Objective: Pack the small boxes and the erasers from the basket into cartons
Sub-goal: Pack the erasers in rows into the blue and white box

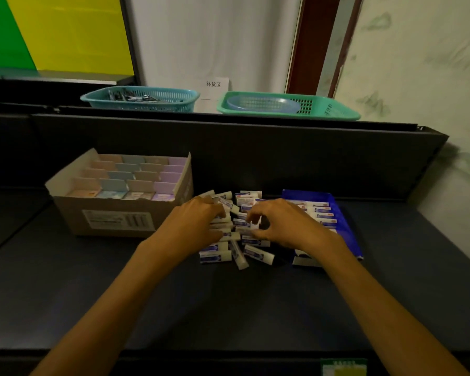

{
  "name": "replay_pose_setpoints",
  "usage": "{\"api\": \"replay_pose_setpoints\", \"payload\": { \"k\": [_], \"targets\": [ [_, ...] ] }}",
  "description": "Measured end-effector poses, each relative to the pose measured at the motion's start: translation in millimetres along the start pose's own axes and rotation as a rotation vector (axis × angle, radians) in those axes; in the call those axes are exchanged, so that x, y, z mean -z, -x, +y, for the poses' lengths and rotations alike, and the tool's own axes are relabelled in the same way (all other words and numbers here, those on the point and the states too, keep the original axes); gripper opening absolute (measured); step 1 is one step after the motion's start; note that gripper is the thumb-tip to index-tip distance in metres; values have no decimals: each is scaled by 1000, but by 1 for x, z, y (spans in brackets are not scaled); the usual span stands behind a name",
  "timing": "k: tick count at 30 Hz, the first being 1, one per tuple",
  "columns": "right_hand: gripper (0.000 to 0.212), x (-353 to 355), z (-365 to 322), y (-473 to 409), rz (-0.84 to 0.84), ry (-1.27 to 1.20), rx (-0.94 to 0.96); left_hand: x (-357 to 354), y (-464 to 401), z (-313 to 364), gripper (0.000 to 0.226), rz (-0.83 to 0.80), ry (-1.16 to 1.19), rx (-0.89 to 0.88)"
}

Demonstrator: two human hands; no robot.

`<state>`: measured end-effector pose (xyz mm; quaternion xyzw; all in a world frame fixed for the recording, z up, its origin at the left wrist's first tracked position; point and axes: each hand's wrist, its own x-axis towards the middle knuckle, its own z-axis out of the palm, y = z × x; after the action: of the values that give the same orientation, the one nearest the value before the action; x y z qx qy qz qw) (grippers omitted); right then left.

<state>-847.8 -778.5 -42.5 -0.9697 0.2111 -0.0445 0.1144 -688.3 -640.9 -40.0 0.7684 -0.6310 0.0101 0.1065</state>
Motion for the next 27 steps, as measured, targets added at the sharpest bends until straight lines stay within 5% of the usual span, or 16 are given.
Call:
{"api": "replay_pose_setpoints", "payload": {
  "k": [10,27],
  "targets": [
    [20,-5,-3,8,-87,-20,-47,-6,-7,4,28,-167,92,-96],
    [33,10,9,10,1,-166,-49,-5,-14,-1,44,-129,149,-82]
  ]
}}
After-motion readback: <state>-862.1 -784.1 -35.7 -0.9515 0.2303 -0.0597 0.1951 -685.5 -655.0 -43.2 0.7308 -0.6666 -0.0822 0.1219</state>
